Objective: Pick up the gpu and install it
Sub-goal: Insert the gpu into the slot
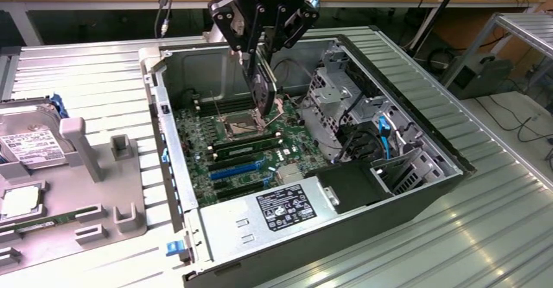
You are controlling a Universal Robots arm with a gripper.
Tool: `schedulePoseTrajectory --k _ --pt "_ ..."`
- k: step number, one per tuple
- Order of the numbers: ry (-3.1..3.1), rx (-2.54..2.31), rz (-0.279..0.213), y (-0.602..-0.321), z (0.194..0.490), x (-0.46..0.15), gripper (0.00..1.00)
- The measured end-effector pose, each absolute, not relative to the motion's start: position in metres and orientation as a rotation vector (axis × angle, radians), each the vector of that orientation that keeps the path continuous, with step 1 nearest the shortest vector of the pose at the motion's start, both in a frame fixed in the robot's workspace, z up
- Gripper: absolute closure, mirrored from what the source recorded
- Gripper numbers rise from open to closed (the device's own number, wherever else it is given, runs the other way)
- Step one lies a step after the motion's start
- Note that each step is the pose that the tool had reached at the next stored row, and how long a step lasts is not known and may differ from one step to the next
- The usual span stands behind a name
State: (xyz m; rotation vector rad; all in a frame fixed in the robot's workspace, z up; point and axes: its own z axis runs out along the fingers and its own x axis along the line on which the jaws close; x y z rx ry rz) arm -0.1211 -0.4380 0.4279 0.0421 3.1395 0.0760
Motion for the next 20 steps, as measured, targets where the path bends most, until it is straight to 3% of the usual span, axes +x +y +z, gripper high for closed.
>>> schedulePoseTrajectory --k 20 --pt "3.141 -0.025 0.076 -0.4381 0.4279 -0.1211 0.73"
